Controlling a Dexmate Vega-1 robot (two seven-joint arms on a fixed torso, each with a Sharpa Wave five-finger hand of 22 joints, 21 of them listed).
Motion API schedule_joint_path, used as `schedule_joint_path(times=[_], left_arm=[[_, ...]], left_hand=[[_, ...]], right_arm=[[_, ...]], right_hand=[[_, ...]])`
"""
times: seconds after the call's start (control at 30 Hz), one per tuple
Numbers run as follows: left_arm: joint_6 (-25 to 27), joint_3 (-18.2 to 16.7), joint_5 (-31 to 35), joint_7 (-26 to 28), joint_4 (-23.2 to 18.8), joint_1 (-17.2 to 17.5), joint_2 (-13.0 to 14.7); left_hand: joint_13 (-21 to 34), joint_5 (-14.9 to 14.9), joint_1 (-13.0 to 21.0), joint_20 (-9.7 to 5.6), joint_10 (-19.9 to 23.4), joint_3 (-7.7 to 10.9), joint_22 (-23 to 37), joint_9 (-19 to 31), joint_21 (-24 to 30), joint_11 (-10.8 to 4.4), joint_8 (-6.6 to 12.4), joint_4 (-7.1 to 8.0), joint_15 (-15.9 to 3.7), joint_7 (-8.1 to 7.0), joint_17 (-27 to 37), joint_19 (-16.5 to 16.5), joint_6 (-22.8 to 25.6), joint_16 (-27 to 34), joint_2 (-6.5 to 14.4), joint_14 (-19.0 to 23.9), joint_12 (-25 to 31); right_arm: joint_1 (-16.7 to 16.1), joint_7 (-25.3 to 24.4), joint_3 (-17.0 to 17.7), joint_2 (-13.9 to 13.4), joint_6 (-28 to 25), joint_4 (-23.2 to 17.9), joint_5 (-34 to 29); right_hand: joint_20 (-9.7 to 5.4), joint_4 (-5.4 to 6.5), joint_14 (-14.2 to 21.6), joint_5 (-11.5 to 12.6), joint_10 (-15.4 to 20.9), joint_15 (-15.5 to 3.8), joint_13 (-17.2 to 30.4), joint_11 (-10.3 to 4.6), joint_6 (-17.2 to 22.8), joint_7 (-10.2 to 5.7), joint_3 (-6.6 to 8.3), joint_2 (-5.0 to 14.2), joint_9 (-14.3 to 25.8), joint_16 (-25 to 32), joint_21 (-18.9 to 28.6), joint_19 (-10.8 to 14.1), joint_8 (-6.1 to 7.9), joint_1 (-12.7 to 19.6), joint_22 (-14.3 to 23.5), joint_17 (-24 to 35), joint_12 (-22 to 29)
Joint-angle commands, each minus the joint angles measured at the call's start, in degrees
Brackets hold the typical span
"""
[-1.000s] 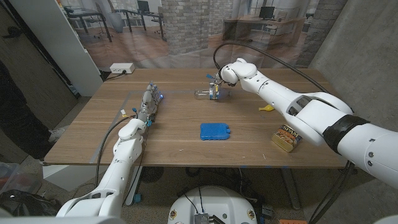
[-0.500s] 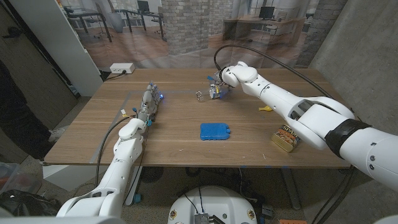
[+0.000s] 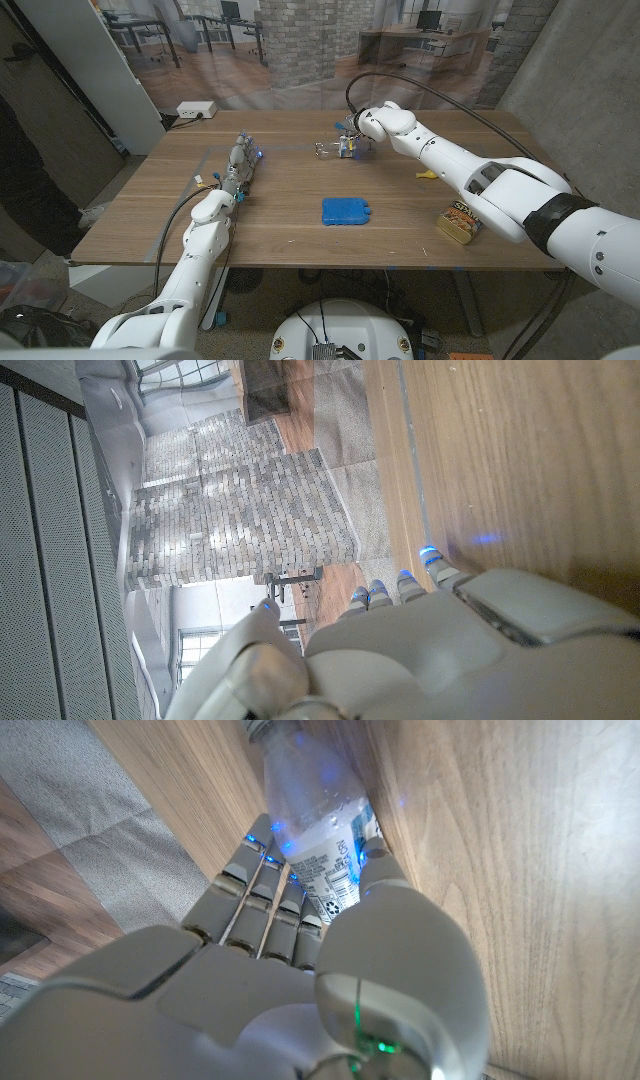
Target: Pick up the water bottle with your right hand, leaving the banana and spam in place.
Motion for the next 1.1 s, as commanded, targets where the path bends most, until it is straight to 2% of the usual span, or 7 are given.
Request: schedule_joint_path(times=[0.03,0.53,1.1], left_arm=[[-0.2,-0.1,0.3,-0.4,0.7,-0.6,-0.1],[-0.1,0.1,0.6,-0.6,0.7,-1.0,-0.2],[0.1,0.3,0.7,-0.5,-0.3,-0.7,-0.1]], left_hand=[[0.2,0.0,0.6,0.42,-5.3,0.08,0.3,0.2,-0.1,0.39,0.27,-0.10,0.29,-0.51,0.2,-3.6,-5.9,0.3,1.2,-7.4,0.2],[0.2,-0.1,0.6,0.62,-5.4,0.05,0.3,0.2,-0.3,0.58,0.26,-0.13,0.32,-0.49,0.2,-3.6,-6.0,0.3,1.2,-7.4,0.1],[0.2,-0.1,0.7,0.63,-5.4,0.01,0.3,0.2,-0.4,0.45,0.26,-0.15,0.35,-0.48,0.2,-3.6,-6.0,0.2,1.2,-7.4,0.1]], right_arm=[[-0.6,-1.4,1.3,-0.6,0.4,-1.0,1.2],[-3.0,-2.1,3.8,-2.6,-0.8,-7.1,1.7],[-4.6,-3.3,5.8,-3.8,-1.1,-10.9,1.2]], right_hand=[[0.56,0.74,0.1,-0.2,0.6,-7.88,0.4,0.07,5.5,-4.75,0.54,2.86,0.2,-0.2,0.1,-0.1,0.34,1.9,0.2,0.1,0.3],[0.51,1.13,-0.3,-0.6,0.4,-7.72,0.6,-0.11,5.5,-4.62,0.55,2.82,0.2,-0.6,0.1,-0.5,0.22,1.6,0.2,0.2,0.0],[0.39,1.03,0.0,-0.8,0.8,-7.96,0.9,-0.40,6.1,-4.65,0.93,2.91,0.1,-0.7,0.3,-0.5,0.35,2.1,0.1,0.5,0.0]])
